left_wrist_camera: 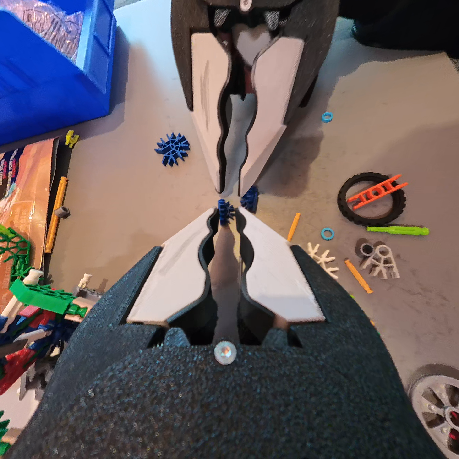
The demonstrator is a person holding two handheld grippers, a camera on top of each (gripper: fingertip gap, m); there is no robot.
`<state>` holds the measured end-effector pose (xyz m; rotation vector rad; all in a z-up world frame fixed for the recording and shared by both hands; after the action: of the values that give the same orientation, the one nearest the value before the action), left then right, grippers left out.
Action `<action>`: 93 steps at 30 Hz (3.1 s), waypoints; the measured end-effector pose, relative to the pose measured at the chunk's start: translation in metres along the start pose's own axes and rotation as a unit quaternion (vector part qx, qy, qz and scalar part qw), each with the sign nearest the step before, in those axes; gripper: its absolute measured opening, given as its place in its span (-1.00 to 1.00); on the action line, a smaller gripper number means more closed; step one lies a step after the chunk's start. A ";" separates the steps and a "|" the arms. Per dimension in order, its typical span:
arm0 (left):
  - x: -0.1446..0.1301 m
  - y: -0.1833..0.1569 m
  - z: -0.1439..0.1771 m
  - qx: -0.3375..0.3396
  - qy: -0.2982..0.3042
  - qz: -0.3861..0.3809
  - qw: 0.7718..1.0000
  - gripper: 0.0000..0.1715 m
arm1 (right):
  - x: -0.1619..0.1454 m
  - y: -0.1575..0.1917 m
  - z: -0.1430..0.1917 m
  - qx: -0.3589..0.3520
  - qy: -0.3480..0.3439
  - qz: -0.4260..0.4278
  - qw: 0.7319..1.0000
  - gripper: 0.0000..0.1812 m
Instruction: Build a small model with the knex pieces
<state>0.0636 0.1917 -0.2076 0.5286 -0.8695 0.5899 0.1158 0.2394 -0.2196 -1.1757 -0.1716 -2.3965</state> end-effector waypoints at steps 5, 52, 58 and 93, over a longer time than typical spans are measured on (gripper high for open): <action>0.005 -0.009 0.000 -0.021 -0.007 -0.011 1.000 -0.85 | 0.002 -0.004 0.004 -0.010 -0.008 -0.005 1.000 -0.84; -0.003 -0.033 0.012 -0.112 0.026 0.010 0.993 -0.86 | 0.005 -0.002 0.004 -0.013 -0.011 0.005 1.000 -0.83; -0.012 -0.044 0.008 -0.140 0.058 0.008 0.988 -0.86 | 0.004 -0.001 0.003 -0.010 -0.010 0.006 1.000 -0.83; 0.010 -0.012 0.007 -0.016 -0.004 -0.051 0.999 -1.00 | 0.020 0.015 0.007 0.032 -0.053 0.026 0.998 -0.97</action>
<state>0.0730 0.1808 -0.1978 0.5441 -0.8537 0.4808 0.1178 0.2212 -0.2011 -1.2621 -0.2476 -2.2690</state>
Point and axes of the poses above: each gripper's, where its closed fingertips meet, z back along the fingers, x out of its top, y = z × x across the jaws, the point moved 4 cm from there along z, back along the fingers, and after that the axes turned 7 degrees about -y, right-handed, at the moved point
